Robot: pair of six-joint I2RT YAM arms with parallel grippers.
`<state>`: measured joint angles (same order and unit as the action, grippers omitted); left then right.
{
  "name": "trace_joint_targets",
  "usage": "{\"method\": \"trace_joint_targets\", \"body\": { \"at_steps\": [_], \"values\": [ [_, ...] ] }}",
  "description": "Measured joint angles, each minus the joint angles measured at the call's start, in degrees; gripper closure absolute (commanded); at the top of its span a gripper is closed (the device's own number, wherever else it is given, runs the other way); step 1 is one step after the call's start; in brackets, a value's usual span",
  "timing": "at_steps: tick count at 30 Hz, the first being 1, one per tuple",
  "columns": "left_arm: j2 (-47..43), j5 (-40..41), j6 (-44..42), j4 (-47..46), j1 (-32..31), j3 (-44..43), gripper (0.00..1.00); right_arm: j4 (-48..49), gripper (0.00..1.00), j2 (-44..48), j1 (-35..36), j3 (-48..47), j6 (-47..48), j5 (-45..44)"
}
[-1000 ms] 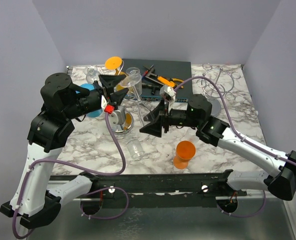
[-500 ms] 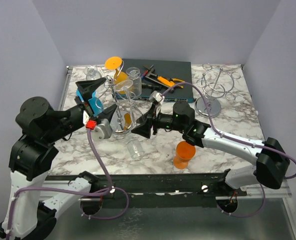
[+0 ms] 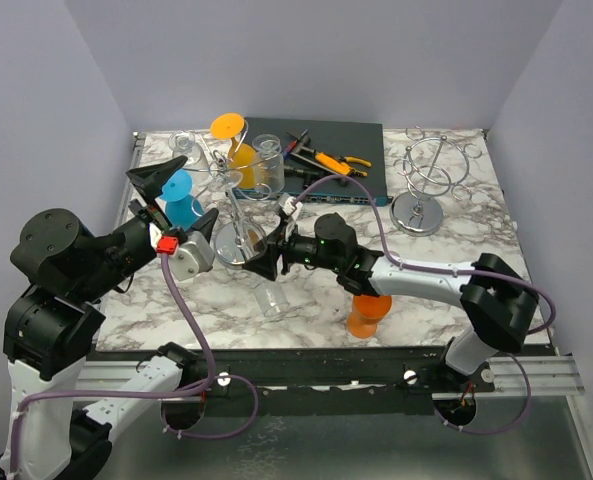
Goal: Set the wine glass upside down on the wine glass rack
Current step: Turn the wine glass upside down at the wine rack.
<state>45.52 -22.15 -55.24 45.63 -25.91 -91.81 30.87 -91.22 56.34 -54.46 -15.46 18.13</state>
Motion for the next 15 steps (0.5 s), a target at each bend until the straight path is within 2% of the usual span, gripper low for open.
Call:
{"method": "trace_joint_targets", "body": {
  "at_steps": [15],
  "values": [
    [-1.2, 1.9, 0.4, 0.4, 0.0, 1.6, 0.03, 11.7, 0.79, -11.4, 1.2, -5.4, 1.4, -5.7]
  ]
}}
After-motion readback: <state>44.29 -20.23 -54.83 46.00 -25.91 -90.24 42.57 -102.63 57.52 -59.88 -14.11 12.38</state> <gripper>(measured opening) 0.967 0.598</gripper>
